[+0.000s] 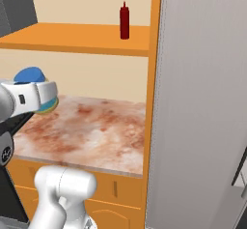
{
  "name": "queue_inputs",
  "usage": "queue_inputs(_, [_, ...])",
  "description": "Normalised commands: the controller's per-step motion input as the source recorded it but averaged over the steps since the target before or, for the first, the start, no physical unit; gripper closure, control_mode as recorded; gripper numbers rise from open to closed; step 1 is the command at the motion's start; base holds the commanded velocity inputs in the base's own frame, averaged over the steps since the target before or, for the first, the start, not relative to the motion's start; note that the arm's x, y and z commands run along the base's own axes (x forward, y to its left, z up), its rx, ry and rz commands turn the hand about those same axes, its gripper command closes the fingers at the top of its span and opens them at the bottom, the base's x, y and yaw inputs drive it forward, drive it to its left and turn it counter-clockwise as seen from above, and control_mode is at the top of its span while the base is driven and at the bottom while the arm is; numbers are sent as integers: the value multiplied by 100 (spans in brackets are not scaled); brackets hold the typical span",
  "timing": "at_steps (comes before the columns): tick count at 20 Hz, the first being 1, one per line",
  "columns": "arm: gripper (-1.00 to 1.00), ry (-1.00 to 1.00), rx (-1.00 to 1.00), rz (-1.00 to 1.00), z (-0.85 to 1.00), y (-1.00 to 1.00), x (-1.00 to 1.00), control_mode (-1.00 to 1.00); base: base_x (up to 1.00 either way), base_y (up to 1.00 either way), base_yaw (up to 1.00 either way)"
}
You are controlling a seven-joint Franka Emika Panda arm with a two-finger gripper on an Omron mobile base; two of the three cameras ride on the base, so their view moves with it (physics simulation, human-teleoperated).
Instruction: Move the mayonnaise and ketchup from the cabinet to the dining counter.
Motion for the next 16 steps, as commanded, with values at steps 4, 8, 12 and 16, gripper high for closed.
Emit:
queue_inputs(4, [100, 0, 0, -11, 0, -16, 0, -100, 0, 0, 0])
queue_inputs(8, [100, 1, 0, -4, 0, -15, 0, -100, 0, 0, 0])
queue_inputs(12, [100, 1, 0, 0, 0, -11, 0, -100, 0, 0, 0])
queue_inputs(16, [100, 2, 0, 0, -8, -1, 4, -100, 0, 0, 0])
